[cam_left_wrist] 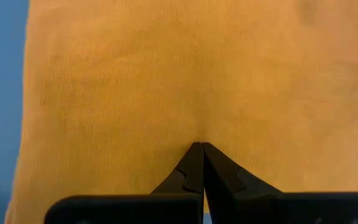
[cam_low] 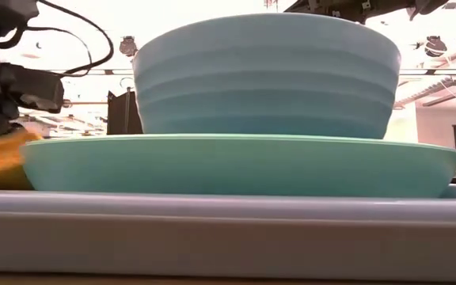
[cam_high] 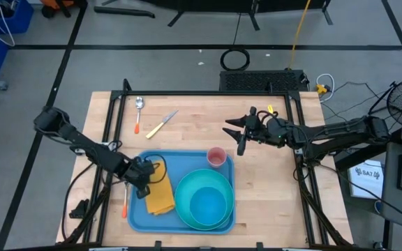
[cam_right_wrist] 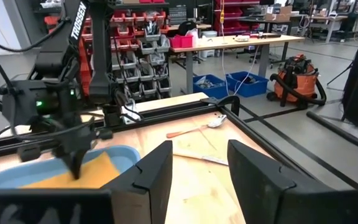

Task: Set up tray
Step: Put the yellow napkin on the blue serving tray to the left of the light green plate

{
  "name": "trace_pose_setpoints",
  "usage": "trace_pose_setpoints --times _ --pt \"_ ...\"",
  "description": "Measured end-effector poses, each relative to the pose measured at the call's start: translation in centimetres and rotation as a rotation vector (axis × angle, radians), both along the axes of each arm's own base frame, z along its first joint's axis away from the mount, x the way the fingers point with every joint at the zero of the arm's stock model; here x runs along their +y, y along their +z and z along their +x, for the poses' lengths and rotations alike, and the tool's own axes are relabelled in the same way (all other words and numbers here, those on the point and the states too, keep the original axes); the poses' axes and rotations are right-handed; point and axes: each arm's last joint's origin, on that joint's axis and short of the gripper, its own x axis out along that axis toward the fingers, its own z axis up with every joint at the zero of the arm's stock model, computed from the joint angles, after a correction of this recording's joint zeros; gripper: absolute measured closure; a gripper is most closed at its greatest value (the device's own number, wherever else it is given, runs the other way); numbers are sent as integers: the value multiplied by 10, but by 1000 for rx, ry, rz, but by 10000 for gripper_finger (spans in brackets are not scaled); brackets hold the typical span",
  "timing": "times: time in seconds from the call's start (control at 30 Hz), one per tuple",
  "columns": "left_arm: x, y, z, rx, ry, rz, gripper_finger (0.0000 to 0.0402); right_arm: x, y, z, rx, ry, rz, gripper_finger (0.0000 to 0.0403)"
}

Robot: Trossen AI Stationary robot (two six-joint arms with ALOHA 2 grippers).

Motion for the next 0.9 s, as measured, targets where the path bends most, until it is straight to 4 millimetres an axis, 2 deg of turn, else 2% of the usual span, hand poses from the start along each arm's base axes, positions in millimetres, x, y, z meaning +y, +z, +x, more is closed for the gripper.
trace_pose_setpoints --times 0.2,0.43,0.63,0.9 --pt "11 11 -8 -73 34 125 401 0 -1 0 6 0 1 261" --pt "21 14 3 -140 -10 185 401 0 -1 0 2 -2 23 261" --pt "24 15 22 -239 -92 120 401 0 -1 0 -3 -3 39 261" --pt "7 1 25 -167 -121 9 401 0 -1 0 -3 -3 40 261"
